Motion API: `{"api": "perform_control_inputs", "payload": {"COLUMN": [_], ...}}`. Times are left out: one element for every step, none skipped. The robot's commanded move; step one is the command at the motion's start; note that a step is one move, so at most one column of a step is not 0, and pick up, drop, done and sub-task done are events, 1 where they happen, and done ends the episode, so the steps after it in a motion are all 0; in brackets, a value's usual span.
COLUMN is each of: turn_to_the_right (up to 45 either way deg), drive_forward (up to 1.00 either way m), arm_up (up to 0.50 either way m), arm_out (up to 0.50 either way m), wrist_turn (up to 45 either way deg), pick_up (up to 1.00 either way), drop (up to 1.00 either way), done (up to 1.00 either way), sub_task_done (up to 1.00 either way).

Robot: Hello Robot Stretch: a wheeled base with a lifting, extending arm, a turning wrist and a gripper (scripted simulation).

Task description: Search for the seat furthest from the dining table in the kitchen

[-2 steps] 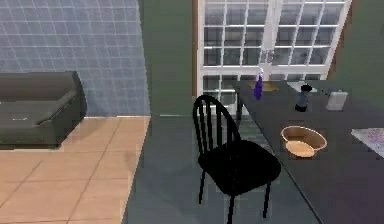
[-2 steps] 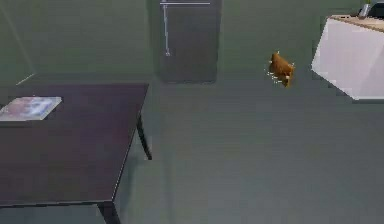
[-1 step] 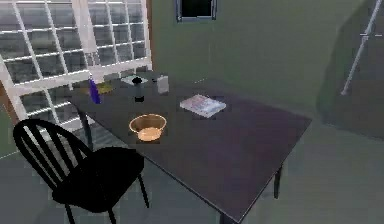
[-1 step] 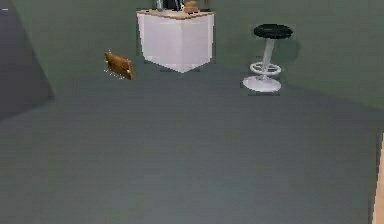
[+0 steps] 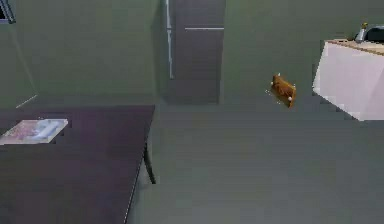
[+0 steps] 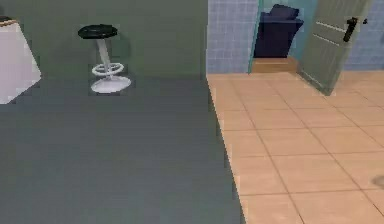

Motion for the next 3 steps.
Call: {"api": "perform_control_inputs", "payload": {"turn_to_the_right": [45.0,36.0,3.0], "drive_forward": [0.0,0.0,0.0], "arm_up": [0.0,0.0,0.0], "arm_out": [0.0,0.0,0.0], "wrist_turn": [0.0,0.0,0.0], "pick_up": [0.0,0.0,0.0], "drop": [0.0,0.0,0.0], "done": [0.0,0.0,0.0], "sub_task_done": [0.0,0.0,0.0]}}
